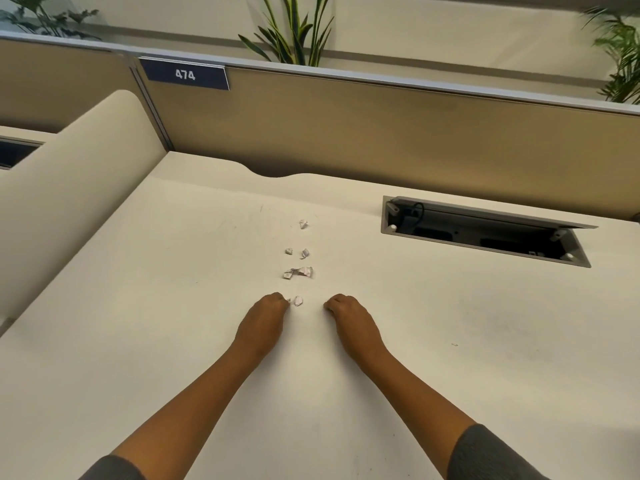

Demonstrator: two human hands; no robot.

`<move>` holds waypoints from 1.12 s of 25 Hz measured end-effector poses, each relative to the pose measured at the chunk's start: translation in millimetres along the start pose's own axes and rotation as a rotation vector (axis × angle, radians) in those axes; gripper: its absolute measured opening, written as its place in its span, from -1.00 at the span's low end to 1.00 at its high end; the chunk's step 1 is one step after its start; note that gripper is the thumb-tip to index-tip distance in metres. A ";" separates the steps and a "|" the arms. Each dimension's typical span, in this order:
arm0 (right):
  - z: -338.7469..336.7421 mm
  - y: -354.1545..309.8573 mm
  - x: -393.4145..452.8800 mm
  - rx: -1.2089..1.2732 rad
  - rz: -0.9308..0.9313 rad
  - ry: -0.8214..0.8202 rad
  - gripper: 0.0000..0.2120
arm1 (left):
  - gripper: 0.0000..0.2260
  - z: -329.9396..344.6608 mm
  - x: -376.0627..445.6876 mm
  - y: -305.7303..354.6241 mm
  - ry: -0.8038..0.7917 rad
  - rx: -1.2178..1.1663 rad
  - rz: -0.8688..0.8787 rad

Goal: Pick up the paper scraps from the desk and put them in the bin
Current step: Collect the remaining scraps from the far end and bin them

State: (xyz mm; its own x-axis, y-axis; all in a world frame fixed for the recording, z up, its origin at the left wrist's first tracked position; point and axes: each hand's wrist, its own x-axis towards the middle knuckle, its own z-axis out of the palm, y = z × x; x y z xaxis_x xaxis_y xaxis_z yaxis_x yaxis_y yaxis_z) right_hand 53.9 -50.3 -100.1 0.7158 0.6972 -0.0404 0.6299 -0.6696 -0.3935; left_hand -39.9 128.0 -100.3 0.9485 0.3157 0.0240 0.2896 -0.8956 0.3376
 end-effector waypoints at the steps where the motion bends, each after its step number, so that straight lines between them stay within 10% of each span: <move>1: -1.8 -0.6 -1.5 -0.017 0.007 0.003 -0.81 | -0.79 -2.8 -0.3 2.2 0.032 -0.091 -0.061; 12: -38.1 -22.4 -4.3 0.771 0.303 0.023 -0.95 | -0.86 -27.6 -5.9 36.1 0.036 -2.111 -0.951; 28: -30.0 -33.4 52.7 0.505 0.145 -0.005 -0.71 | -0.90 -19.7 2.0 27.3 0.089 -2.004 -0.973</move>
State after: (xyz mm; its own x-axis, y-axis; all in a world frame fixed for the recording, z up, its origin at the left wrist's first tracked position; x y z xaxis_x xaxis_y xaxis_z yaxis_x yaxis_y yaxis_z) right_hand 79.7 1.0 -61.5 0.7824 0.6087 -0.1313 0.3002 -0.5534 -0.7769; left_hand -32.6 110.3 -72.5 0.6153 0.3907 -0.6847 0.0017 0.8679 0.4967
